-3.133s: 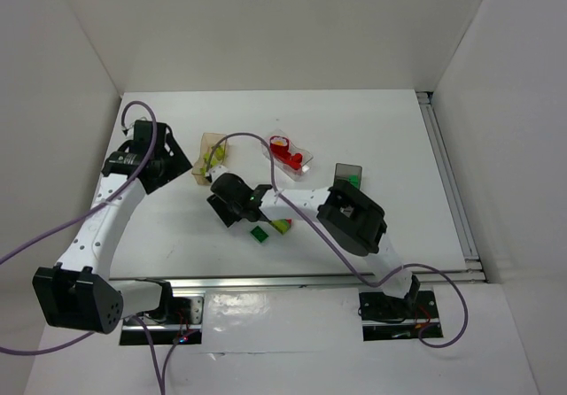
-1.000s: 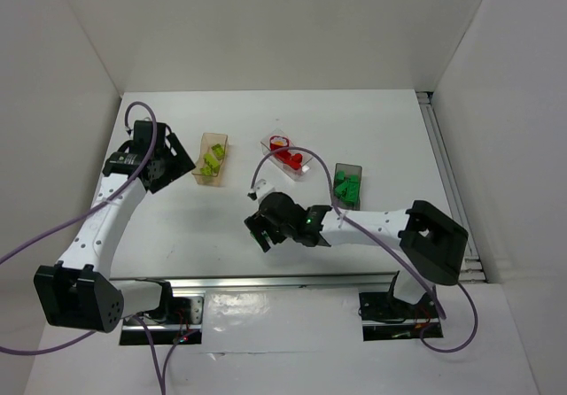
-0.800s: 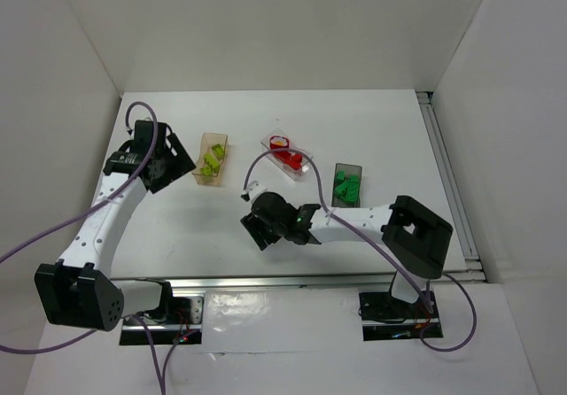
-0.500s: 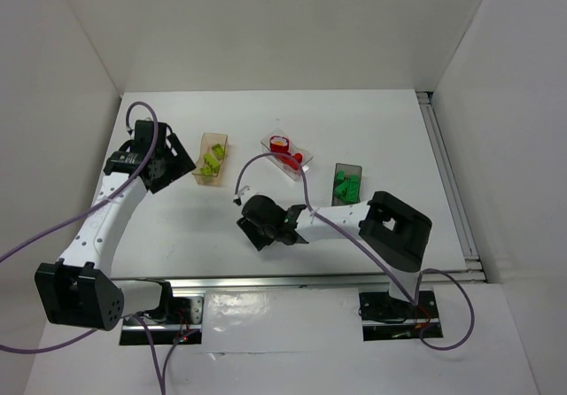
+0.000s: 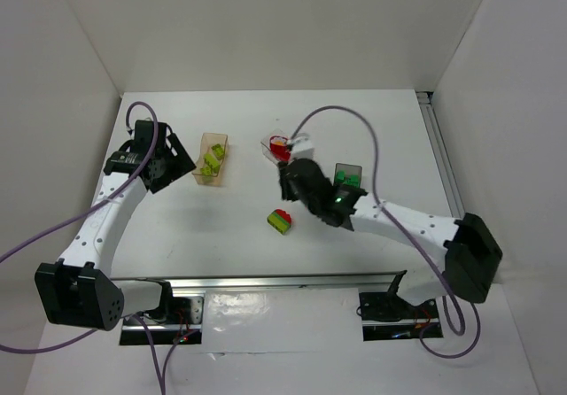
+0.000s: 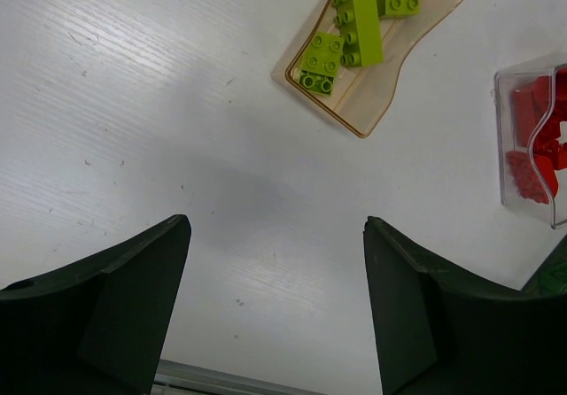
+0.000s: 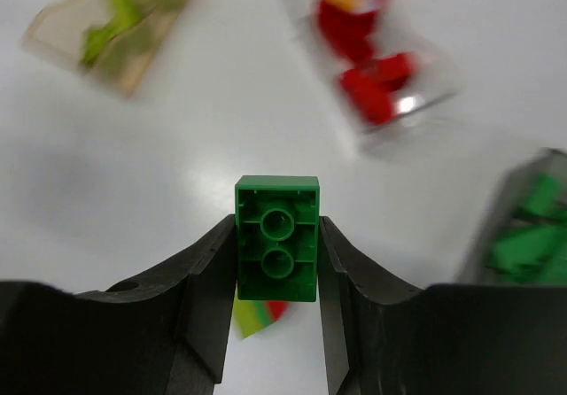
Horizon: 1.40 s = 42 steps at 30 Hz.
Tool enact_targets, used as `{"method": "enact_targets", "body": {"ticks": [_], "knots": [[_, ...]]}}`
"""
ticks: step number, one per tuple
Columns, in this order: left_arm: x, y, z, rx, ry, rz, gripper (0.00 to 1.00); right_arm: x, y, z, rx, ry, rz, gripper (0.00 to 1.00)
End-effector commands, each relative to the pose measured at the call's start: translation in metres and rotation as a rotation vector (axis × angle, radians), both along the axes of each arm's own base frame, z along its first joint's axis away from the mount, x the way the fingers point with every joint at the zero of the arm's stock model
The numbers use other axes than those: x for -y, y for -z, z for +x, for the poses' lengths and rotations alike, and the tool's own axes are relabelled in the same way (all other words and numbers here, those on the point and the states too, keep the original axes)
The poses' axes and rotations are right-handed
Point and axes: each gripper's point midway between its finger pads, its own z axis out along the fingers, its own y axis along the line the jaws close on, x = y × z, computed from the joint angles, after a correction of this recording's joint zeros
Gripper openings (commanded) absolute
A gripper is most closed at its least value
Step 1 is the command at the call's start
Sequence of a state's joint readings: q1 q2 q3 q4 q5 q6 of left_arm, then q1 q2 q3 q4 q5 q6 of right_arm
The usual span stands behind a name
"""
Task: Sort the legos into containers by color
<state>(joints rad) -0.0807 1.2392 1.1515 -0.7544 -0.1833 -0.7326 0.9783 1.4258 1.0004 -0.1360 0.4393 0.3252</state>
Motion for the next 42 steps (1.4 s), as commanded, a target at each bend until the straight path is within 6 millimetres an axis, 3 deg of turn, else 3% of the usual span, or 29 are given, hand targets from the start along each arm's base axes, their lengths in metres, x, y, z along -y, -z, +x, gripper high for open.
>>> {"method": "enact_targets", "body": {"ticks": [1, 2, 3, 6, 10, 11, 12, 13, 15, 16, 18, 19, 20, 21, 24, 26, 28, 31, 35, 40, 42], "knots": [[0.002, -0.004, 0.004, 0.018, 0.022, -0.006, 0.87, 0.093, 0.017, 0.033, -0.049, 0.327, -0.017, 0.4], [0.002, -0.005, 0.005, 0.027, 0.022, -0.006, 0.87, 0.12, 0.02, 0.045, -0.063, 0.397, -0.019, 0.41], [0.002, -0.005, 0.006, 0.027, 0.022, -0.006, 0.87, 0.129, 0.016, 0.05, -0.062, 0.429, 0.004, 0.43], [0.002, -0.005, 0.006, 0.027, 0.022, -0.006, 0.87, 0.165, 0.032, 0.062, -0.1, 0.516, -0.009, 0.43], [0.001, -0.005, 0.005, 0.027, 0.029, -0.001, 0.87, 0.184, 0.05, 0.075, -0.156, 0.553, -0.016, 0.5], [0.001, -0.005, 0.005, 0.027, 0.029, -0.001, 0.87, 0.182, 0.047, 0.078, -0.153, 0.552, -0.012, 0.54], [0.001, -0.005, 0.005, 0.027, 0.029, -0.001, 0.87, 0.185, 0.049, 0.08, -0.162, 0.562, -0.02, 0.67], [0.001, -0.005, 0.005, 0.027, 0.029, -0.001, 0.87, 0.186, 0.044, 0.083, -0.148, 0.57, -0.016, 0.72], [0.001, -0.005, 0.005, 0.027, 0.029, -0.001, 0.87, 0.185, 0.04, 0.079, -0.136, 0.581, -0.021, 0.74], [0.001, -0.005, 0.005, 0.027, 0.029, -0.001, 0.87, 0.179, 0.03, 0.073, -0.11, 0.564, -0.01, 0.75], [0.001, -0.005, 0.005, 0.027, 0.029, -0.001, 0.87, 0.173, 0.021, 0.067, -0.078, 0.552, -0.004, 0.68], [0.001, -0.002, 0.004, 0.018, 0.029, 0.0, 0.87, 0.154, 0.01, 0.05, -0.052, 0.477, 0.012, 0.59], [0.001, -0.002, 0.004, 0.017, 0.029, 0.0, 0.87, 0.149, 0.008, 0.051, -0.048, 0.45, 0.021, 0.55], [0.003, -0.002, 0.004, 0.017, 0.035, -0.007, 0.87, 0.127, 0.007, 0.036, -0.043, 0.356, 0.03, 0.53], [0.003, -0.002, 0.004, 0.017, 0.035, -0.007, 0.87, 0.086, 0.016, 0.009, -0.068, 0.159, 0.018, 0.52], [0.006, -0.002, 0.003, 0.017, 0.044, -0.007, 0.87, 0.055, 0.035, -0.014, -0.112, 0.024, -0.043, 0.57], [0.006, -0.002, 0.003, 0.017, 0.044, -0.007, 0.87, 0.026, 0.061, -0.038, -0.176, -0.121, -0.101, 0.72], [0.006, -0.002, 0.003, 0.017, 0.044, -0.007, 0.87, -0.001, 0.088, -0.062, -0.248, -0.287, -0.154, 0.89], [0.006, -0.002, 0.003, 0.017, 0.044, -0.007, 0.86, -0.012, 0.099, -0.054, -0.249, -0.289, -0.201, 0.94], [0.013, 0.001, 0.005, 0.008, 0.095, -0.023, 0.86, -0.01, 0.116, -0.037, -0.227, -0.242, -0.289, 0.94], [0.019, 0.005, 0.004, -0.007, 0.139, -0.04, 0.86, -0.017, 0.12, -0.03, -0.216, -0.241, -0.295, 0.9]]}}
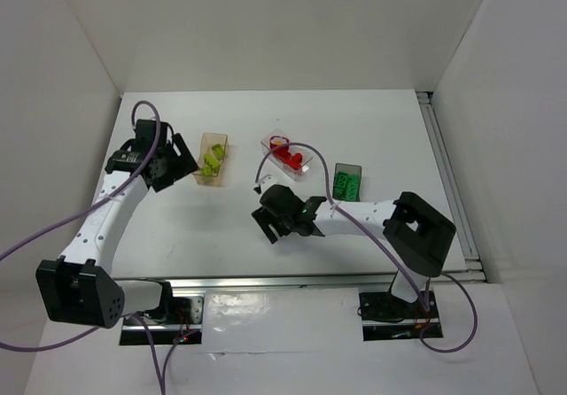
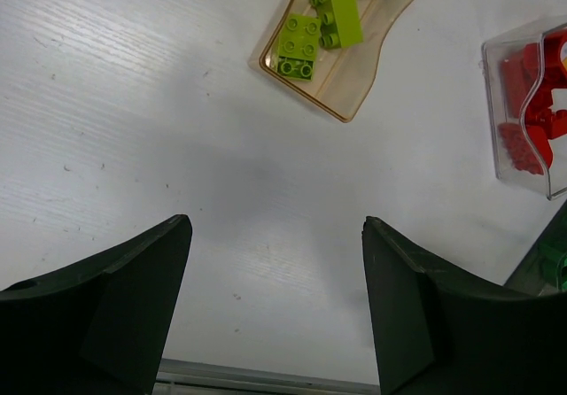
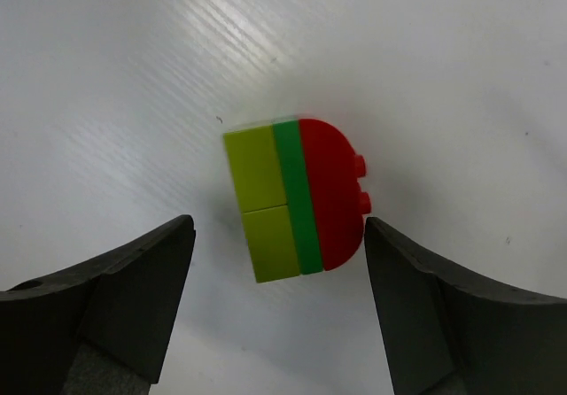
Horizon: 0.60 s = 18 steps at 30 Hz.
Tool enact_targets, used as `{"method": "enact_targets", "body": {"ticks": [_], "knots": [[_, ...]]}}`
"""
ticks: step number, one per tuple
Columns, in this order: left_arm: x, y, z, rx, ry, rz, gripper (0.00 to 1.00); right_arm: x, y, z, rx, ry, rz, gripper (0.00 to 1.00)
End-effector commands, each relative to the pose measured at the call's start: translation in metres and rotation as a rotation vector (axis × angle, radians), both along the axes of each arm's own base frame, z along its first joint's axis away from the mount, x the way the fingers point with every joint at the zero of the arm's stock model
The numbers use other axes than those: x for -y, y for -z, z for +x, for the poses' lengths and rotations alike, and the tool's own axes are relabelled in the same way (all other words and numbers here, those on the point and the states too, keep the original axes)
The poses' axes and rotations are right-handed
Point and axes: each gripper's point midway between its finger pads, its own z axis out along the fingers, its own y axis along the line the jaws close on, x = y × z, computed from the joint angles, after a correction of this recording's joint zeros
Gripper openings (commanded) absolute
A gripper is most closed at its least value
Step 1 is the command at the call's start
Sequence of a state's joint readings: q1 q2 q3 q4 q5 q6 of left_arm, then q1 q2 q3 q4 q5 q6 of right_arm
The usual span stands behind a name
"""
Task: Sort the legos into containers by color
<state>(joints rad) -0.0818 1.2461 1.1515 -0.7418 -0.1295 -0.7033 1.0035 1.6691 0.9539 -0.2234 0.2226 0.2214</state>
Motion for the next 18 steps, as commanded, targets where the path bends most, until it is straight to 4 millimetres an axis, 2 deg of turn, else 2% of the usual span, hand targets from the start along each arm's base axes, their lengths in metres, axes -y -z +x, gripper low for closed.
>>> {"method": "enact_targets", "body": {"ticks": [1, 3, 4, 7, 8, 9, 11, 12, 14, 15, 17, 18], "knots": [[0.015, 0.006, 0.005, -0.007, 0.108, -0.02, 0.86, -0.018, -0.01, 0.022, 0.083, -0.008, 0.018, 0.83], [0.02, 0.014, 0.008, -0.028, 0.144, -0.03, 0.86, -0.023, -0.007, 0.023, 0.047, -0.038, 0.052, 0.76], [0.025, 0.017, 0.007, -0.039, 0.17, -0.033, 0.86, -0.024, -0.008, 0.024, 0.052, -0.038, 0.06, 0.76], [0.031, 0.023, 0.01, -0.061, 0.196, -0.035, 0.86, -0.021, -0.004, 0.027, 0.028, -0.045, 0.062, 0.68], [0.033, 0.023, 0.009, -0.061, 0.204, -0.045, 0.86, -0.019, -0.001, 0.028, 0.023, -0.041, 0.066, 0.59], [0.036, 0.025, 0.009, -0.07, 0.221, -0.038, 0.86, -0.019, -0.013, 0.032, 0.041, -0.032, 0.09, 0.55], [0.048, 0.026, 0.008, -0.07, 0.289, -0.081, 0.86, -0.014, -0.021, 0.035, 0.062, -0.02, 0.115, 0.47], [0.061, 0.024, 0.009, -0.058, 0.359, -0.128, 0.86, -0.006, -0.027, 0.036, 0.071, -0.007, 0.126, 0.41], [0.085, 0.024, 0.013, -0.029, 0.469, -0.193, 0.86, 0.004, -0.039, 0.043, 0.107, 0.023, 0.157, 0.41], [0.103, 0.024, 0.006, -0.03, 0.554, -0.282, 0.86, 0.005, -0.044, 0.043, 0.118, 0.023, 0.171, 0.41], [0.131, 0.042, -0.004, -0.059, 0.67, -0.36, 0.85, 0.01, -0.051, 0.046, 0.128, 0.045, 0.191, 0.41], [0.146, 0.04, -0.005, -0.035, 0.733, -0.419, 0.85, 0.015, -0.055, 0.047, 0.136, 0.056, 0.198, 0.41]]}}
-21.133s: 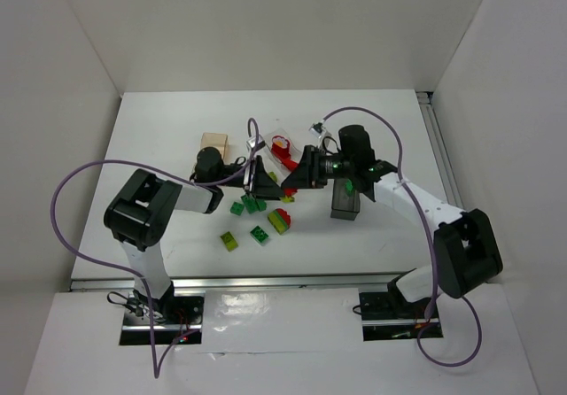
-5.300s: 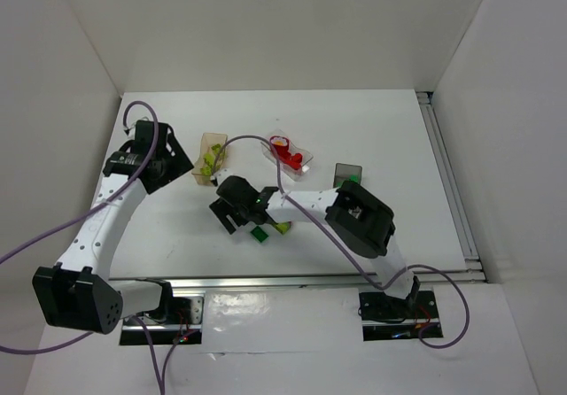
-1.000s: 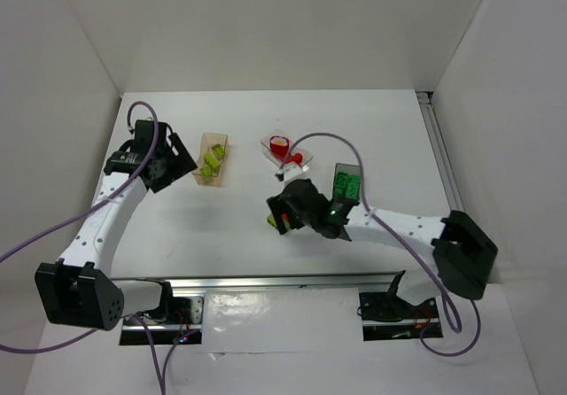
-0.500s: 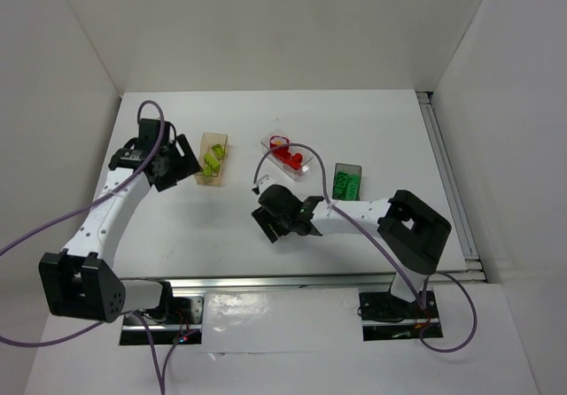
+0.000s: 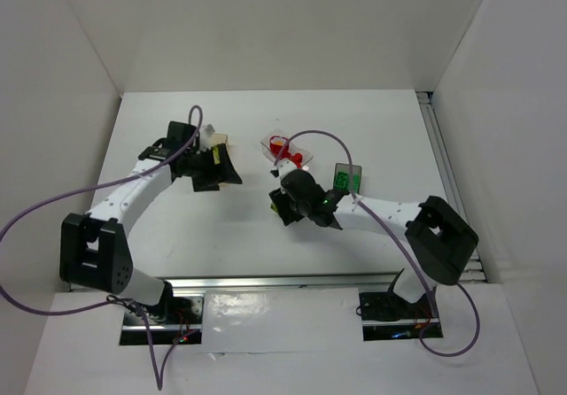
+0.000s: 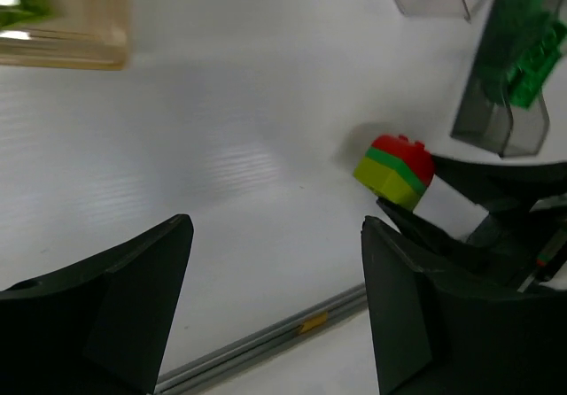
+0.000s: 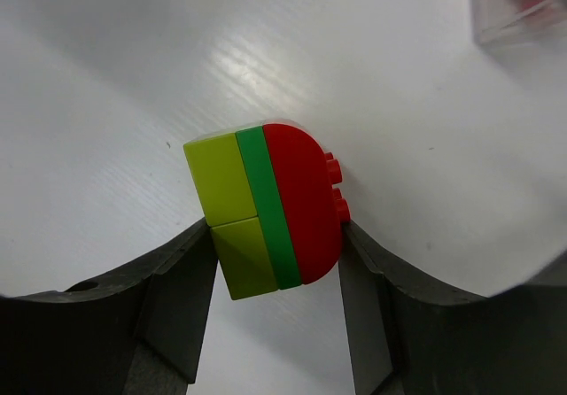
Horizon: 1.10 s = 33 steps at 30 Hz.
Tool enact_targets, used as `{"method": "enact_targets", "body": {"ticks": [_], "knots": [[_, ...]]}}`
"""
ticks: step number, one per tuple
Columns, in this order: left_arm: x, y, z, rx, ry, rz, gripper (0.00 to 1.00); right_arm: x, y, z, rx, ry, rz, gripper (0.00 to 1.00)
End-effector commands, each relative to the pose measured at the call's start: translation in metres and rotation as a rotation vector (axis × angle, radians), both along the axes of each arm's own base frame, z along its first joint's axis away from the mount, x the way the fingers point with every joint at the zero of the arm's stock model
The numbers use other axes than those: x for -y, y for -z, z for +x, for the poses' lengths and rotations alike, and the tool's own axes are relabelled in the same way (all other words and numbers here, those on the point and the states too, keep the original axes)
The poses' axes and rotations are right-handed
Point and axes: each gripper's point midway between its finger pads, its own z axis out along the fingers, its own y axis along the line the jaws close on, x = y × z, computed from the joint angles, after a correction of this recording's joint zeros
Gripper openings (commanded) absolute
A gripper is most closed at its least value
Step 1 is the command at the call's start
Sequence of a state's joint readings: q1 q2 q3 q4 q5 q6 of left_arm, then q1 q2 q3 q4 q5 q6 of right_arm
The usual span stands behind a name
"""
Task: Sort the legos into containers by color
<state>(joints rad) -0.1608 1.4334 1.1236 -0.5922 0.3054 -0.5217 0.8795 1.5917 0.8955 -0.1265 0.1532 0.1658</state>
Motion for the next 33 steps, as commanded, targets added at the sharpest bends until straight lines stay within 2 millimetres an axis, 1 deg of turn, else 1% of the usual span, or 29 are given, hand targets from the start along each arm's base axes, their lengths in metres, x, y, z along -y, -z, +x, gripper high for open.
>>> {"method": "enact_targets", "body": {"ticks": [1, 2, 3, 4, 5, 6, 7, 8, 9, 10, 11, 12, 13, 15, 17, 18, 19, 21, 22, 23, 24, 25, 26, 27, 28, 30, 31, 32, 33], "knots": [[0.06, 0.013, -0.021, -0.012, 0.276, -0.227, 0.85, 0.001, -0.037, 0.015, 0.092, 0.029, 0.103, 0.41], [0.076, 0.015, -0.029, -0.018, 0.327, -0.259, 0.85, 0.003, -0.038, 0.013, 0.093, 0.029, 0.104, 0.41], [0.084, 0.018, -0.031, -0.019, 0.349, -0.28, 0.85, 0.006, -0.046, 0.015, 0.113, 0.039, 0.127, 0.41], [0.097, 0.014, -0.032, -0.011, 0.381, -0.336, 0.85, 0.009, -0.048, 0.015, 0.112, 0.04, 0.135, 0.41], [0.105, 0.015, -0.035, -0.015, 0.408, -0.365, 0.85, 0.006, -0.054, 0.015, 0.117, 0.04, 0.162, 0.41], [0.115, 0.019, -0.039, -0.031, 0.436, -0.382, 0.85, 0.01, -0.056, 0.015, 0.118, 0.044, 0.17, 0.41], [0.12, 0.021, -0.038, -0.031, 0.434, -0.392, 0.86, 0.013, -0.056, 0.018, 0.119, 0.056, 0.17, 0.41], [0.125, 0.022, -0.038, -0.027, 0.441, -0.397, 0.87, 0.014, -0.056, 0.015, 0.114, 0.049, 0.174, 0.41], [0.131, 0.025, -0.04, -0.038, 0.455, -0.408, 0.87, 0.016, -0.056, 0.018, 0.115, 0.058, 0.173, 0.41], [0.133, 0.023, -0.042, -0.049, 0.455, -0.435, 0.87, 0.016, -0.056, 0.018, 0.115, 0.058, 0.173, 0.41], [0.14, 0.018, -0.038, -0.008, 0.471, -0.446, 0.87, 0.017, -0.056, 0.015, 0.112, 0.051, 0.179, 0.41], [0.143, 0.022, -0.04, -0.009, 0.484, -0.447, 0.88, 0.019, -0.056, 0.018, 0.113, 0.06, 0.179, 0.41], [0.144, 0.023, -0.04, -0.008, 0.475, -0.454, 0.88, 0.02, -0.06, 0.018, 0.119, 0.06, 0.186, 0.41], [0.15, 0.02, -0.037, 0.04, 0.497, -0.463, 0.88, 0.017, -0.06, 0.015, 0.11, 0.045, 0.194, 0.41], [0.153, 0.028, -0.034, 0.067, 0.499, -0.417, 0.87, 0.018, -0.063, 0.017, 0.116, 0.04, 0.2, 0.41], [0.157, 0.029, -0.034, 0.086, 0.512, -0.406, 0.87, 0.019, -0.061, 0.014, 0.104, 0.033, 0.196, 0.41], [0.16, 0.027, -0.033, 0.103, 0.523, -0.396, 0.86, 0.019, -0.065, 0.014, 0.112, 0.033, 0.204, 0.41], [0.164, 0.033, -0.031, 0.114, 0.541, -0.381, 0.84, 0.018, -0.065, 0.013, 0.107, 0.026, 0.208, 0.41], [0.164, 0.033, -0.031, 0.114, 0.541, -0.38, 0.84, 0.016, -0.069, 0.012, 0.111, 0.017, 0.221, 0.41], [0.169, 0.033, -0.033, 0.118, 0.561, -0.393, 0.83, 0.018, -0.069, 0.01, 0.115, 0.011, 0.216, 0.41], [0.17, 0.031, -0.032, 0.127, 0.57, -0.403, 0.82, 0.017, -0.069, 0.009, 0.111, 0.004, 0.22, 0.41], [0.17, 0.033, -0.033, 0.126, 0.564, -0.408, 0.8, 0.017, -0.069, 0.009, 0.111, 0.004, 0.22, 0.41], [0.172, 0.03, -0.03, 0.151, 0.568, -0.413, 0.8, 0.016, -0.073, 0.008, 0.114, -0.003, 0.231, 0.41], [0.172, 0.028, -0.032, 0.158, 0.576, -0.421, 0.78, 0.019, -0.073, 0.01, 0.115, 0.006, 0.231, 0.41], [0.173, 0.026, -0.031, 0.168, 0.578, -0.423, 0.77, 0.016, -0.077, 0.008, 0.114, -0.009, 0.246, 0.41], [0.174, 0.02, -0.03, 0.193, 0.59, -0.435, 0.77, 0.016, -0.08, 0.007, 0.111, -0.018, 0.262, 0.41], [0.176, 0.017, -0.03, 0.205, 0.601, -0.446, 0.77, 0.012, -0.08, 0.003, 0.095, -0.044, 0.276, 0.41], [0.176, 0.017, -0.03, 0.205, 0.601, -0.446, 0.77, 0.016, -0.075, 0.001, 0.075, -0.045, 0.271, 0.4], [0.176, 0.016, -0.031, 0.213, 0.618, -0.448, 0.77, 0.014, -0.078, -0.001, 0.075, -0.058, 0.284, 0.4]]}}
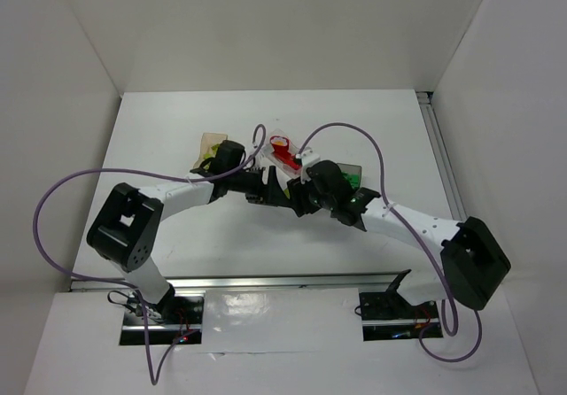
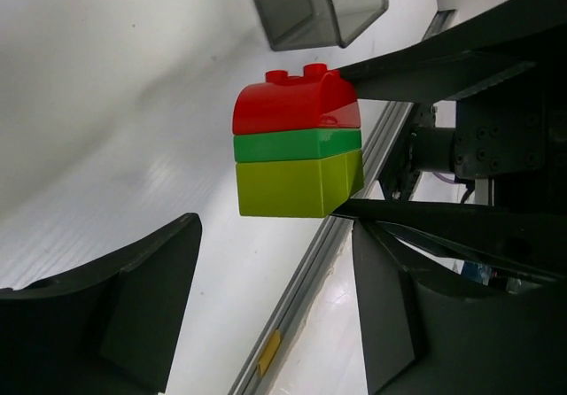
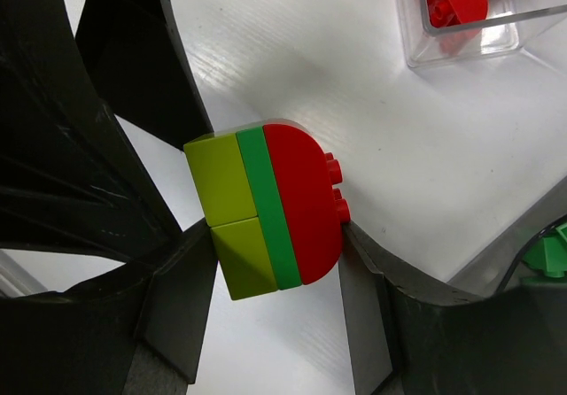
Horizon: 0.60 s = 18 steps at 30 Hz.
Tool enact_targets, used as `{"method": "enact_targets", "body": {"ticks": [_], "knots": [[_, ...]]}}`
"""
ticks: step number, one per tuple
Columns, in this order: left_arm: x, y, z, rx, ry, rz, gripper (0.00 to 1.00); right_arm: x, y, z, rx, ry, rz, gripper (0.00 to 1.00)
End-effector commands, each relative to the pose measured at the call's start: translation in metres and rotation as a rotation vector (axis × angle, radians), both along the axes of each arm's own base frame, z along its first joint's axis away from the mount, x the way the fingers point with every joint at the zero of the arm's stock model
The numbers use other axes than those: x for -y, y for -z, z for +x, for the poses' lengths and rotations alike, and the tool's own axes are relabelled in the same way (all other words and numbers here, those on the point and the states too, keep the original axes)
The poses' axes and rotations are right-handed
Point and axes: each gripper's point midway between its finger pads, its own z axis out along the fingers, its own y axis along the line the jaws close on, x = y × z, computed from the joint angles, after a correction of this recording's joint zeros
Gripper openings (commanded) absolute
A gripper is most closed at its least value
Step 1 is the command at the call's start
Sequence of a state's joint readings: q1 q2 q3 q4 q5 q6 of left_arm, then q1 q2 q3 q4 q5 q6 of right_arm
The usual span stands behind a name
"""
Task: Sort the legos into containers by color
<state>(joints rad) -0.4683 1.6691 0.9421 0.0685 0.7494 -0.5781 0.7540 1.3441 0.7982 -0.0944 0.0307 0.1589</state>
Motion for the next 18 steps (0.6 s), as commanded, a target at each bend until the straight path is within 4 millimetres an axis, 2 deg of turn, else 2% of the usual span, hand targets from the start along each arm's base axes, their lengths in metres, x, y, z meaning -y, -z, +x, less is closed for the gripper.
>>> {"method": "enact_targets", "body": {"ticks": [1, 3, 5, 6, 9, 12, 15, 18], "knots": [[0.009, -0.02, 0.007, 0.123, 0.053, -0.073, 0.77, -0.013, -0.02, -0.011, 0.008, -0.097, 0.09, 0.4], [0.011, -0.028, 0.003, 0.136, 0.079, -0.102, 0.77, -0.018, -0.027, -0.013, 0.011, -0.121, 0.113, 0.4], [0.007, -0.035, 0.004, 0.168, 0.075, -0.11, 0.77, -0.012, -0.022, -0.014, -0.005, -0.116, 0.09, 0.4], [0.003, -0.04, 0.007, 0.18, 0.062, -0.114, 0.77, -0.013, -0.03, -0.012, 0.015, -0.122, 0.097, 0.4], [-0.006, -0.039, 0.008, 0.179, 0.04, -0.111, 0.77, -0.01, -0.031, -0.012, 0.021, -0.113, 0.093, 0.4], [-0.004, -0.043, 0.005, 0.164, 0.052, -0.132, 0.76, -0.013, -0.032, -0.015, 0.013, -0.129, 0.101, 0.4], [-0.007, -0.05, 0.011, 0.175, 0.042, -0.159, 0.74, -0.011, -0.03, -0.016, 0.005, -0.129, 0.095, 0.4], [-0.008, -0.05, 0.012, 0.167, 0.05, -0.175, 0.74, -0.011, -0.036, -0.017, 0.019, -0.13, 0.106, 0.4]]}}
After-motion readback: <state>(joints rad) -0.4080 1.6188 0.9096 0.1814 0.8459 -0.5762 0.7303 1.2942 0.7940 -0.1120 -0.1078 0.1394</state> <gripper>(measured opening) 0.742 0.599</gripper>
